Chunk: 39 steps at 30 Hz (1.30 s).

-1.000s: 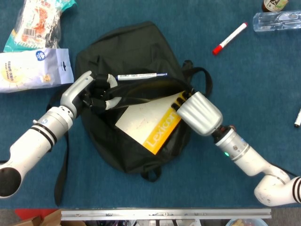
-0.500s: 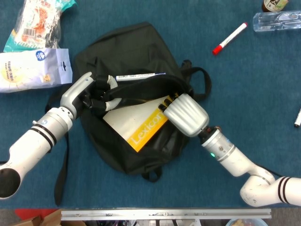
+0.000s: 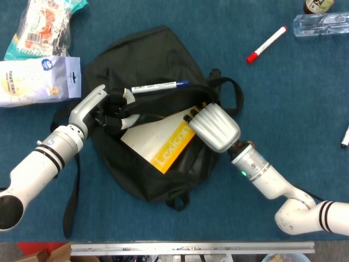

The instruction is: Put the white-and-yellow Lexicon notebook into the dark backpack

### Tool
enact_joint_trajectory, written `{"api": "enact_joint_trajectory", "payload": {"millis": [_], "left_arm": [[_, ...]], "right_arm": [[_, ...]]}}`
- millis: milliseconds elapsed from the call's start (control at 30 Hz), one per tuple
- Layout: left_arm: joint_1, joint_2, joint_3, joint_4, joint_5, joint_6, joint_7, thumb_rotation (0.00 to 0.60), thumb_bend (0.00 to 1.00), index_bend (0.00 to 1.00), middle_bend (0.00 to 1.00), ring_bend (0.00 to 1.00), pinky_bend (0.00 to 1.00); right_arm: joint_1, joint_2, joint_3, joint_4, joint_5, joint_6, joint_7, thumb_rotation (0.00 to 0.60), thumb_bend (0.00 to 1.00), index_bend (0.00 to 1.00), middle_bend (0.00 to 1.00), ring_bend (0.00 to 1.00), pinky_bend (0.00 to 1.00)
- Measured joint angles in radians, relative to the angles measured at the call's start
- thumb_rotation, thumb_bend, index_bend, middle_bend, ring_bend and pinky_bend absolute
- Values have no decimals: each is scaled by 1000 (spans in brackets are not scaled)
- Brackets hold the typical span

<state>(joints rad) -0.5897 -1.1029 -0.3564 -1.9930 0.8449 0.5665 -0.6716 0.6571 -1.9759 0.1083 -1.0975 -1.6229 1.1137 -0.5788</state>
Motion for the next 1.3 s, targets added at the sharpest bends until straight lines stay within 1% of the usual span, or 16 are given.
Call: {"api": "enact_joint_trajectory", "payload": {"millis": [67,100,167,267,333,367,433,600,700,833,1000,1100,1167,1300], "left_arm": [[-1,0,1,3,-2,1,1,600,393,660,719,663,598],[-1,0,2,4,-3,1,1,600,393,659,719,663,598],[-2,-1,2,7,-5,0,1,600,393,657,718,663,598],[-4,-3,2,11,-6,-1,0,600,394,654,717,663,598],[-6,-4,1,15,-8,-3,0,600,393,650,716,662,598],[-7,-5,1,17,-9,-4,0,600,393,647,715,662,598],[-10,-7,3,21,-12,-6,2,600,393,641,714,661,598],[-17,-9,8,26,-21,-6,10,600,394,628,702,655,597],[-20,-8,13,26,-23,-9,17,600,394,610,683,624,591],[-22,-7,22,29,-10,-13,35,600,393,547,625,549,569],[-23,-5,39,37,36,-22,65,600,393,440,533,453,511],[-21,-2,51,42,83,-35,83,600,393,360,444,369,429],[-20,4,60,46,127,-48,96,600,393,277,359,293,359],[-16,15,81,51,230,-62,137,600,392,181,257,206,287]], "right_arm": [[-1,10,-1,-13,8,-6,-4,600,315,542,589,519,712],[-1,17,-1,-21,12,-9,-8,600,290,501,572,506,700],[-3,34,-1,-44,21,-15,-17,600,206,406,528,466,662],[-8,64,-3,-85,32,-17,-27,600,99,331,489,430,633],[-14,89,-6,-114,36,-14,-30,600,38,310,468,413,618],[-17,100,-7,-125,38,-11,-30,600,13,304,461,407,613],[-23,122,-11,-149,40,-3,-25,600,0,303,460,406,612],[-38,157,-27,-181,32,23,16,600,0,288,460,406,608],[-49,189,-42,-205,20,40,46,600,0,287,460,406,607],[-66,247,-68,-249,-11,77,95,600,0,288,477,406,607],[-94,353,-106,-323,-61,132,137,600,0,338,522,416,607],[-117,437,-131,-373,-88,170,155,600,0,372,544,435,614],[-135,499,-146,-408,-101,196,169,600,0,383,558,445,623],[-174,607,-163,-457,-113,246,196,600,0,387,565,452,628]]}}
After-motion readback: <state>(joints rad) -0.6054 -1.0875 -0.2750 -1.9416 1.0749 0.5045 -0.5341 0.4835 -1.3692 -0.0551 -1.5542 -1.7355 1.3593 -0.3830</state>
